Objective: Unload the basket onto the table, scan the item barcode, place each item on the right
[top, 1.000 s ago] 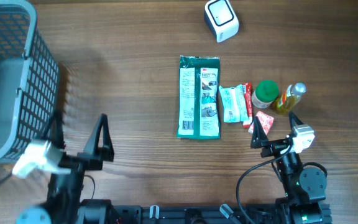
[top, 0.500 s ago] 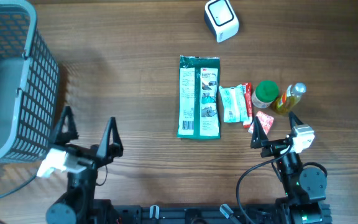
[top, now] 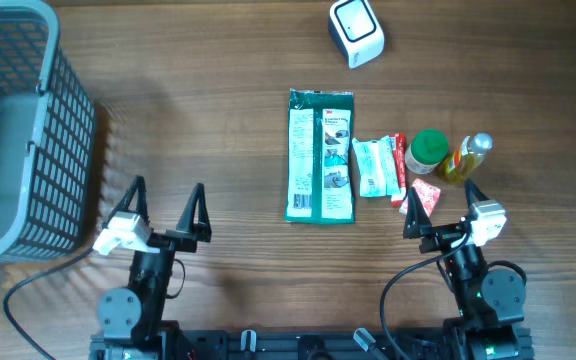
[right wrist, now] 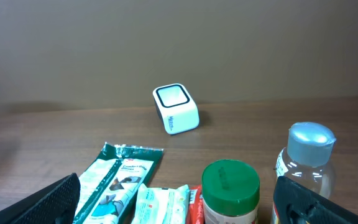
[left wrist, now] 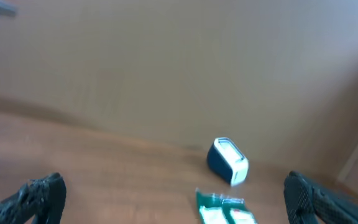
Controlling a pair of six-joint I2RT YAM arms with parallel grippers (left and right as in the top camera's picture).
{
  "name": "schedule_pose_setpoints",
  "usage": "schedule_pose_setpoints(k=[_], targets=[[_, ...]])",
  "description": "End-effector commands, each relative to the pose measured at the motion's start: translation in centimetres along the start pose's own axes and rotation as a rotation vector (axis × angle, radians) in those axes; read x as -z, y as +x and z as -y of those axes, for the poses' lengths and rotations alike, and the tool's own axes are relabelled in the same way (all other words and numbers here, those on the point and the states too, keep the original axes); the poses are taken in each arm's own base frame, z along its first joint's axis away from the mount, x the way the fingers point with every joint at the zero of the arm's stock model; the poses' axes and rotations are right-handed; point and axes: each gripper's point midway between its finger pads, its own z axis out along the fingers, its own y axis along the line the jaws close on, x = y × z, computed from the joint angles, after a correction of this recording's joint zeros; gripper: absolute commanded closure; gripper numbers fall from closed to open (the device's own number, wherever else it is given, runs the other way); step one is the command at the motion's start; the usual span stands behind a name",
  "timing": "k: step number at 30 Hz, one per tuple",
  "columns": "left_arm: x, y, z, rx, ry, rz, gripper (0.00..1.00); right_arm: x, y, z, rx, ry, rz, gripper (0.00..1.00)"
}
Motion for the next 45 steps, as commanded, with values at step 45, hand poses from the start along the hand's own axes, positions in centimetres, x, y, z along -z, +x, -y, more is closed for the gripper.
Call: schedule_pose_setpoints(k=[45], targets=[[0.6,5.0,-1.9,-0.113,-0.068,-0.2,0.0,0.1,-0.2,-0.1,0.019,-0.006,0.01,0.0]])
